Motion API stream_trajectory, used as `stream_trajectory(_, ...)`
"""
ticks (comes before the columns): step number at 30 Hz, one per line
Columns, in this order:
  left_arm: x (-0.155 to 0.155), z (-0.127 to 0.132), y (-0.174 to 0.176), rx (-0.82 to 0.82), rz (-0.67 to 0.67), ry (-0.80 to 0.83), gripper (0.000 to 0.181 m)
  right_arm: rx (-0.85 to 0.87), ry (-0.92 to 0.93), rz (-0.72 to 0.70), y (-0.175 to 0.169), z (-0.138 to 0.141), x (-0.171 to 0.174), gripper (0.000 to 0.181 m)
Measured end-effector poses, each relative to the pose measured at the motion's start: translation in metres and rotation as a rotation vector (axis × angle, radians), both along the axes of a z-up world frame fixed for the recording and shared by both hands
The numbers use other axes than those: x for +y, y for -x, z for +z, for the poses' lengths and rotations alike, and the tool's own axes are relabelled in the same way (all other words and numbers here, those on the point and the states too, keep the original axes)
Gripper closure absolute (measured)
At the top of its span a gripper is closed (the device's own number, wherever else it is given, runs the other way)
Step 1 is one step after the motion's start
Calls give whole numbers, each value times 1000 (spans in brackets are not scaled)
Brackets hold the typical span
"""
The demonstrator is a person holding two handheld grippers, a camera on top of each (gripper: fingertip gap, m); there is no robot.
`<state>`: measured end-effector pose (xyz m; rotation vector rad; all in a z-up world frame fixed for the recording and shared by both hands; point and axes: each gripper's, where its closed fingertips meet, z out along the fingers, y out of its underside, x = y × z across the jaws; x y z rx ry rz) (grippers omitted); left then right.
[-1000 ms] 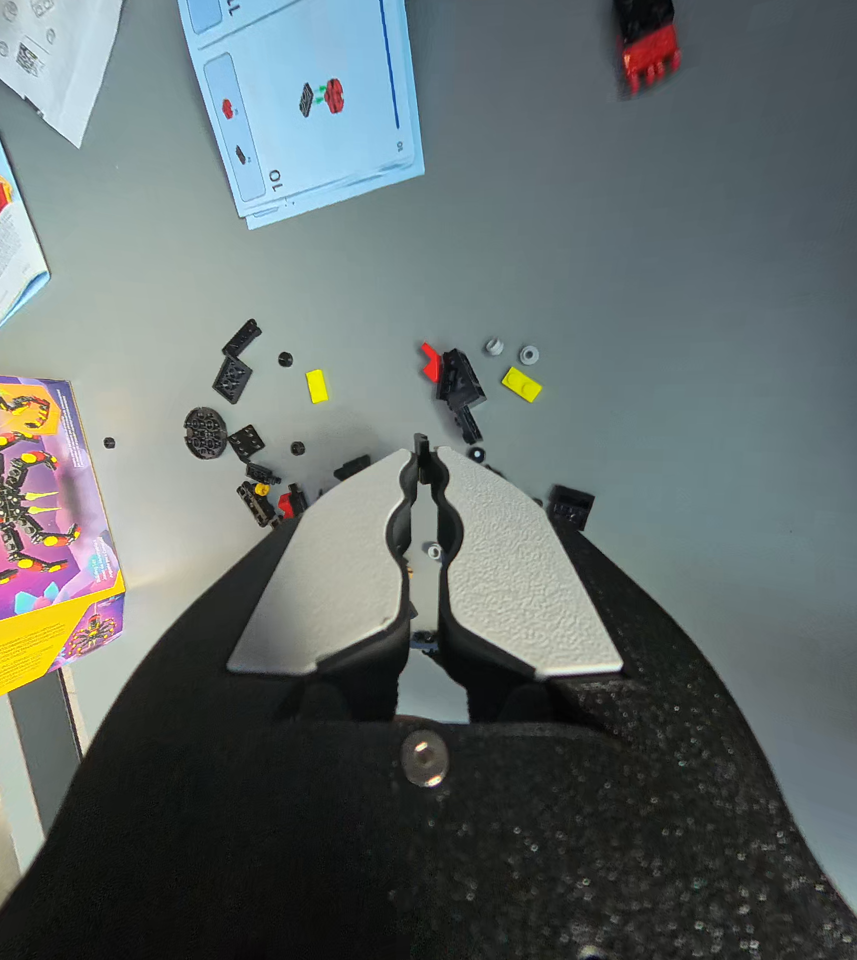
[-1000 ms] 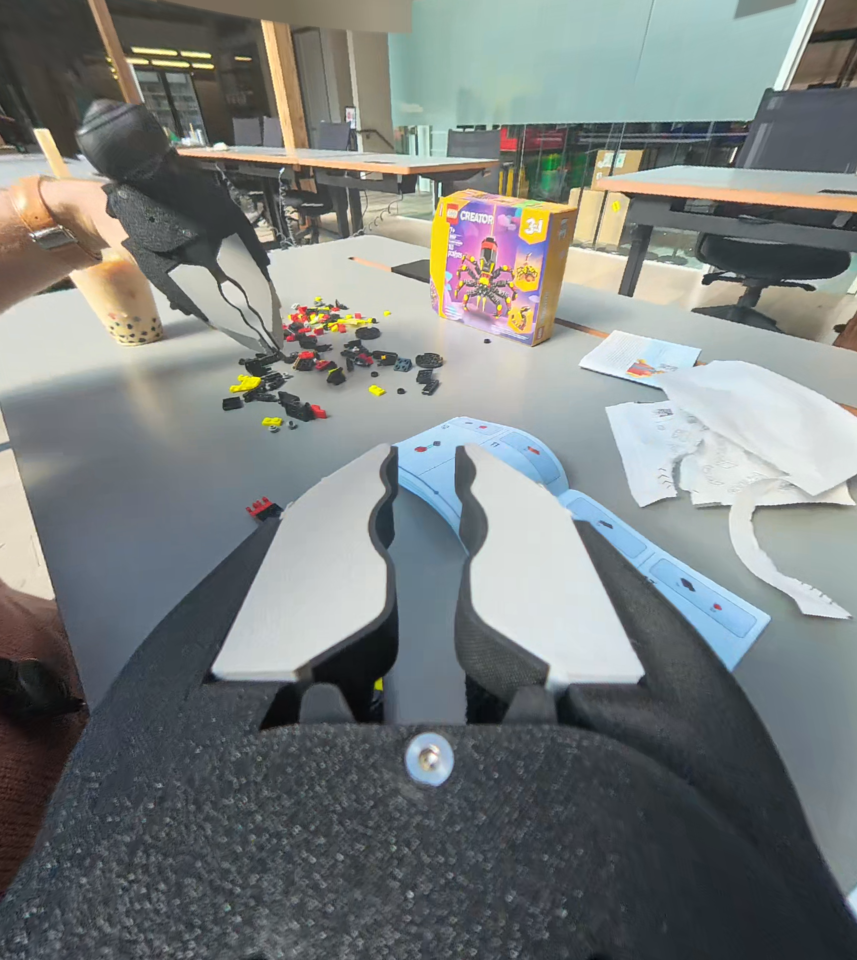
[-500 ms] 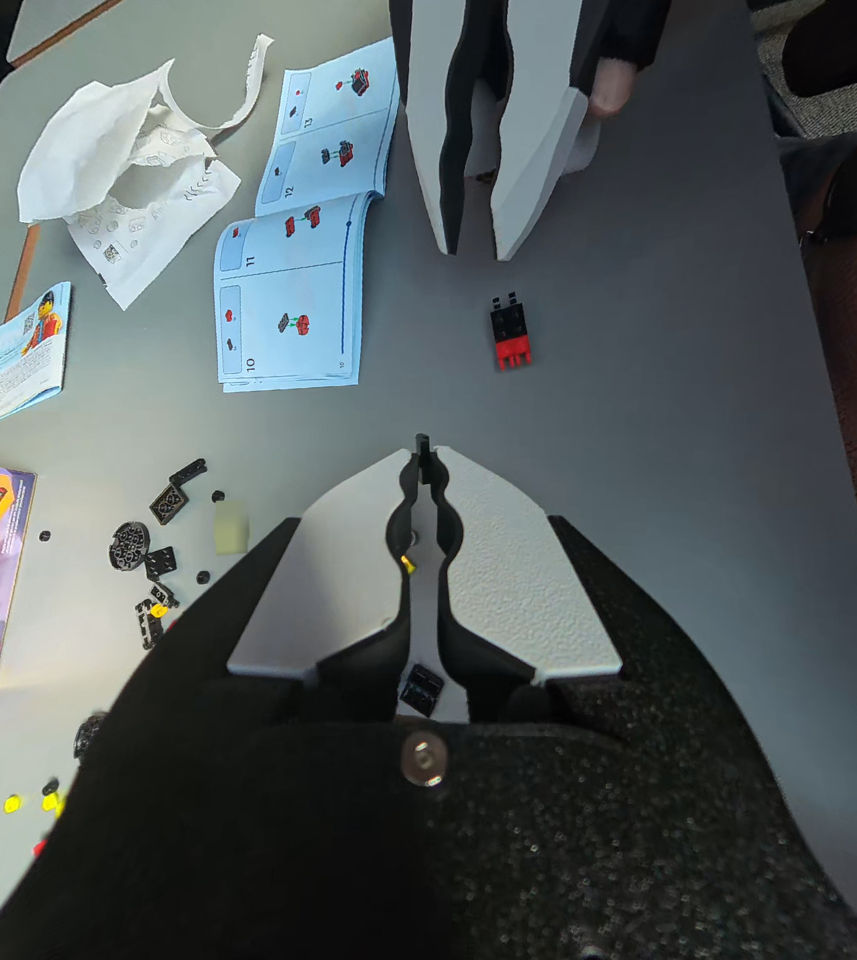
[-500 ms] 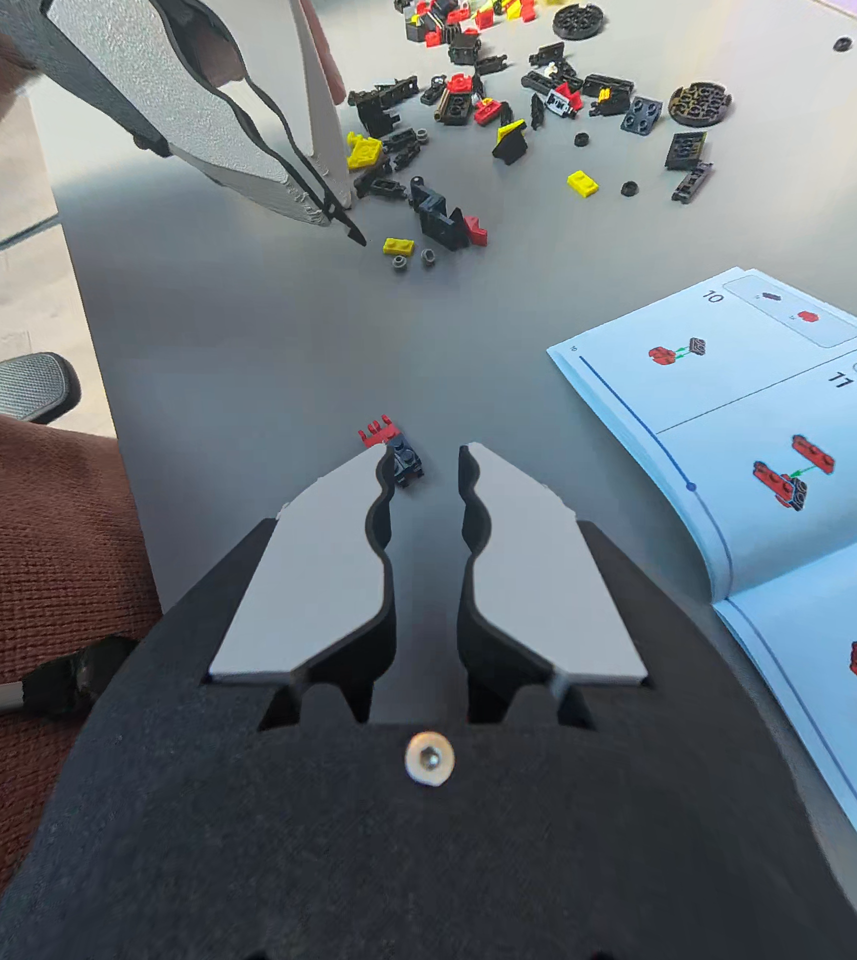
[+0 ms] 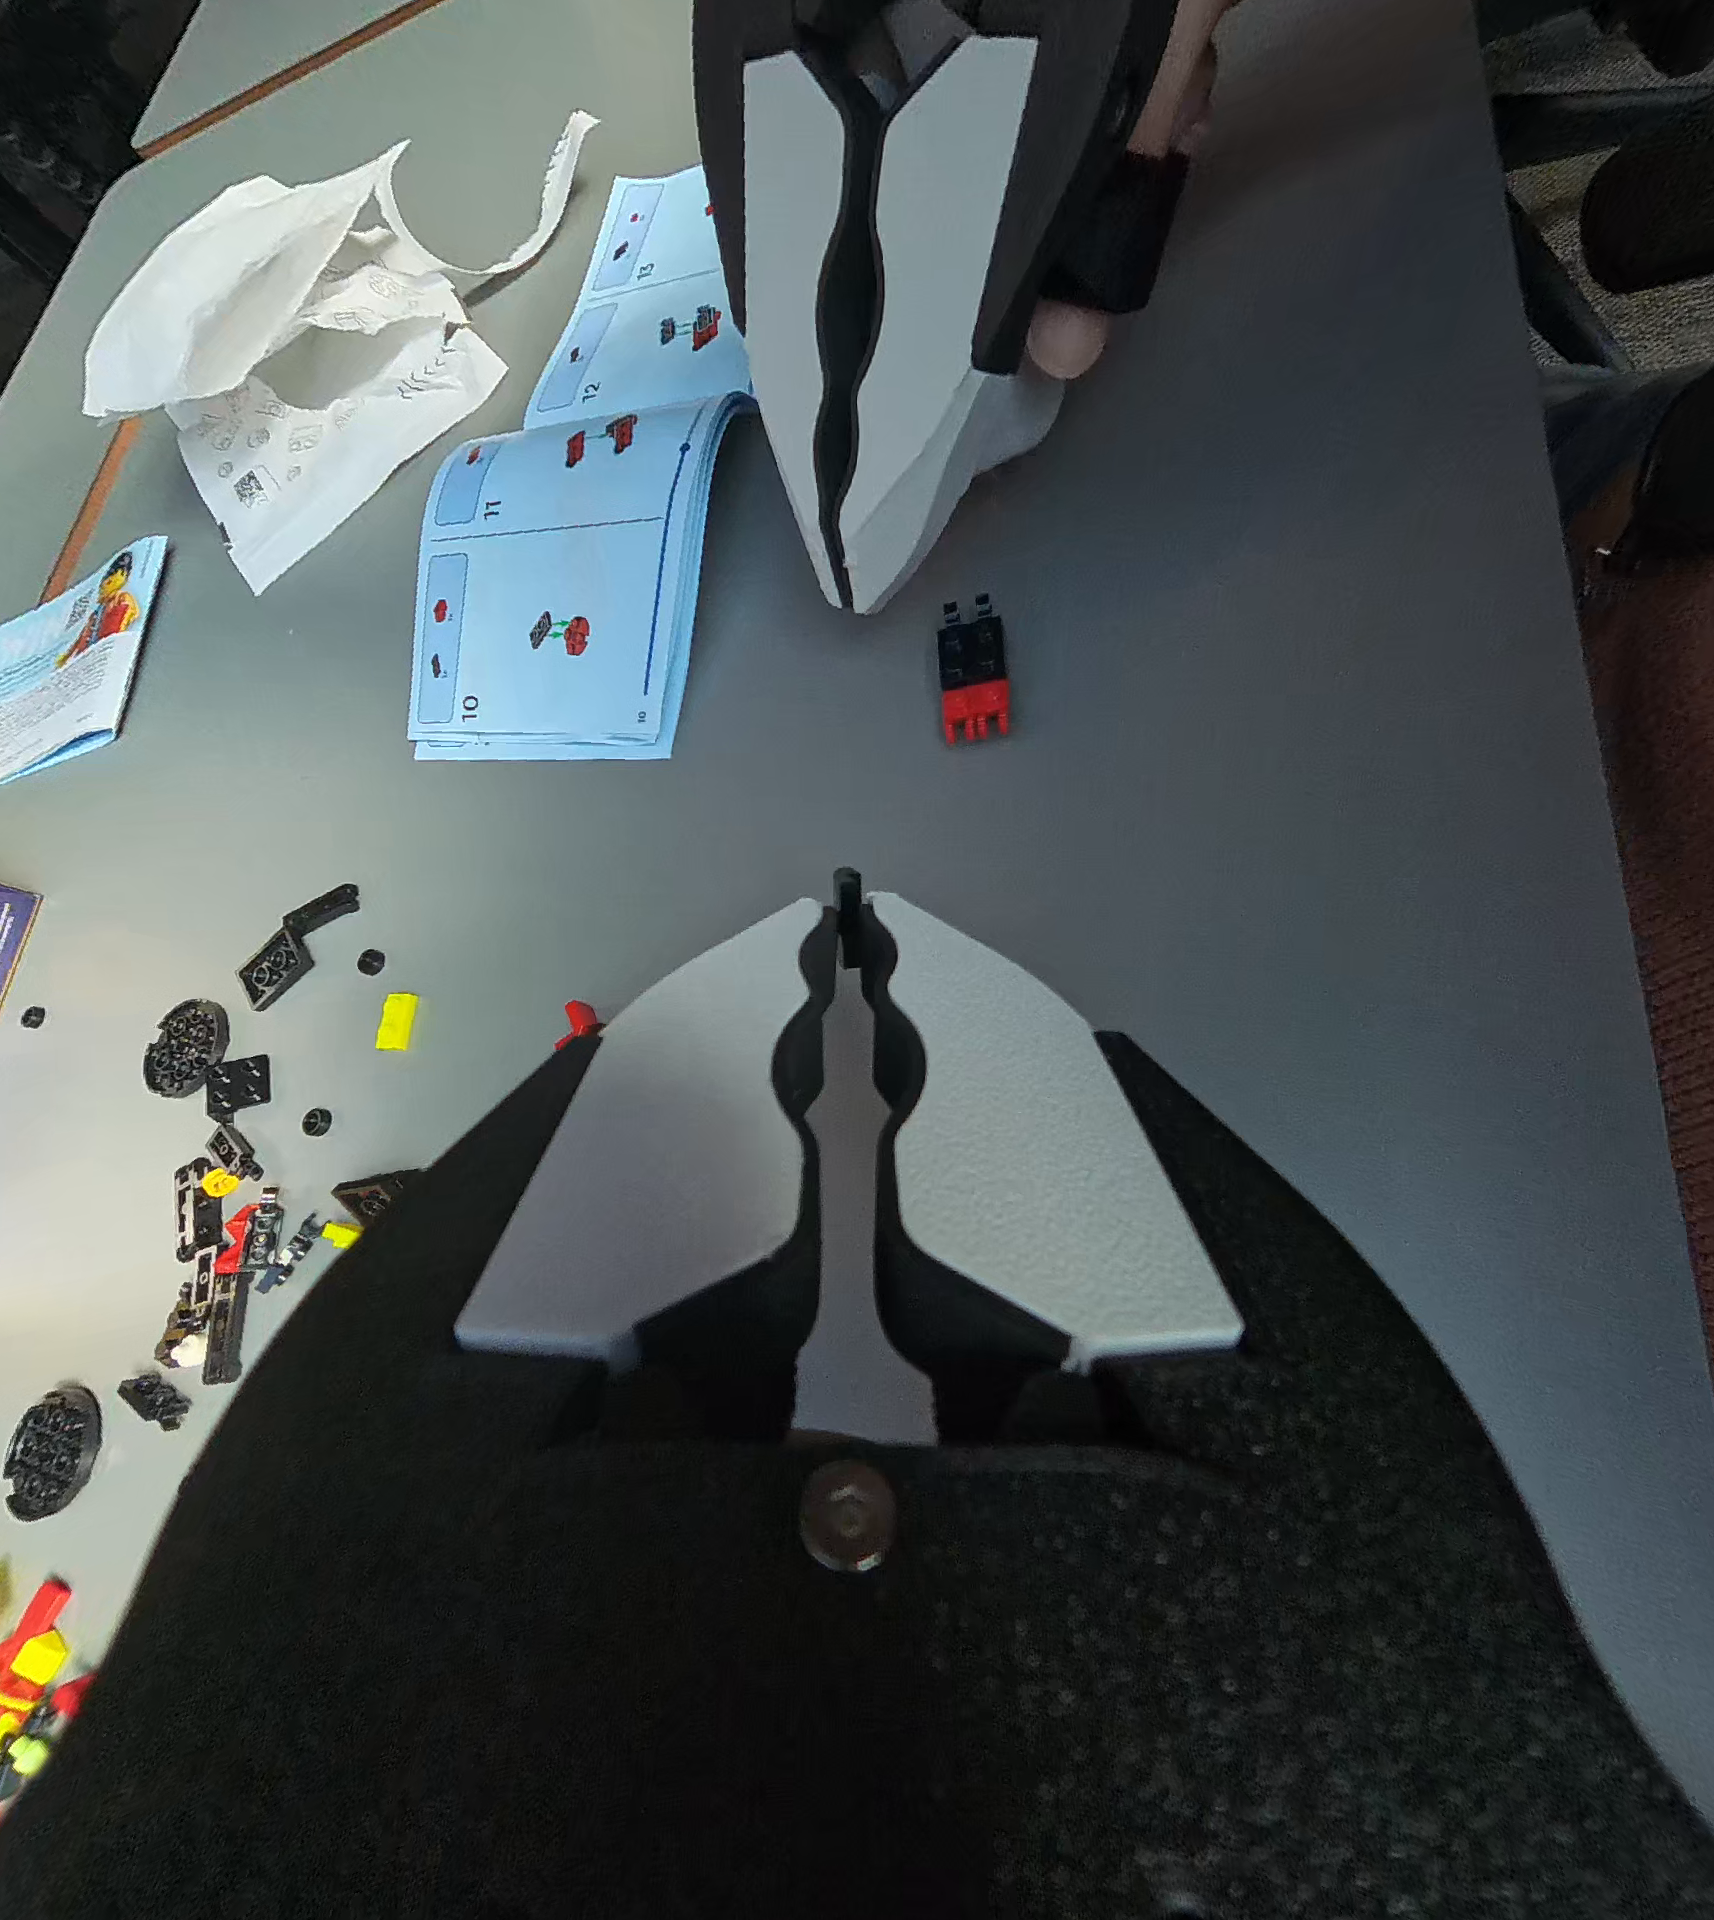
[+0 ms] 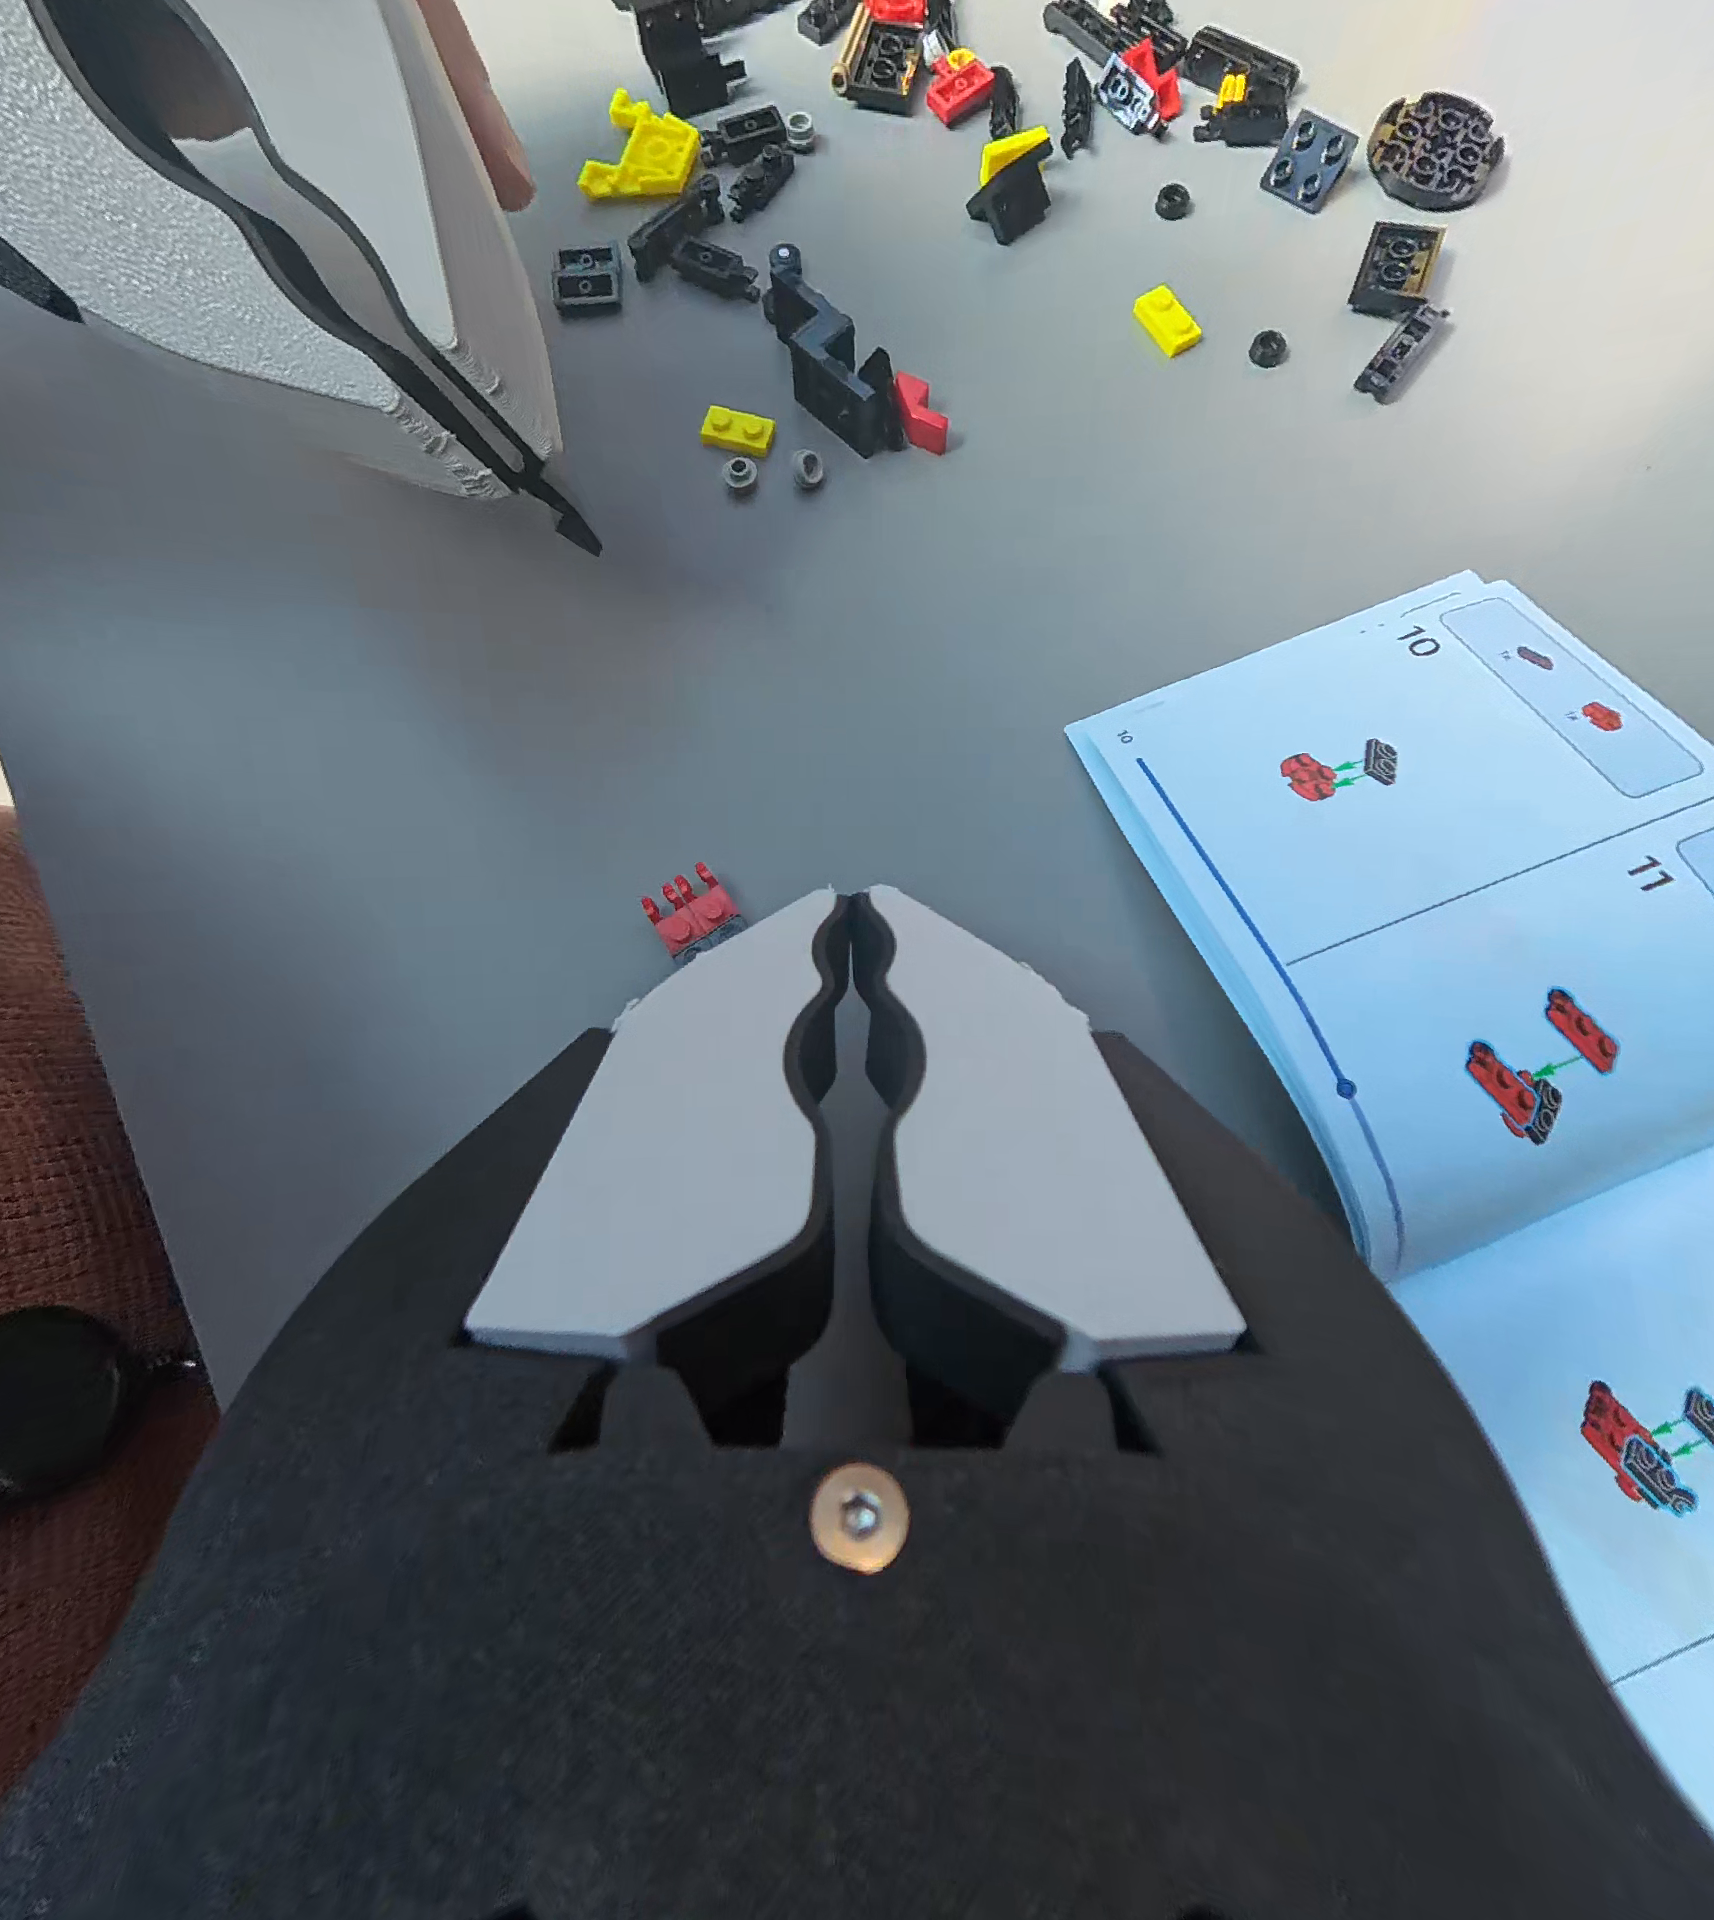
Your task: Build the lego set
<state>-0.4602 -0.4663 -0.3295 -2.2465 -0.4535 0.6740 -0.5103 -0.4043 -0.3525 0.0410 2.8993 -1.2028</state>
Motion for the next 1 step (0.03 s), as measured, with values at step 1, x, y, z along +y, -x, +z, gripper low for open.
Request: stream_trajectory(1,1,-1,-3,1,0,-4,178,1,-4,1,-1,-2,-1,181)
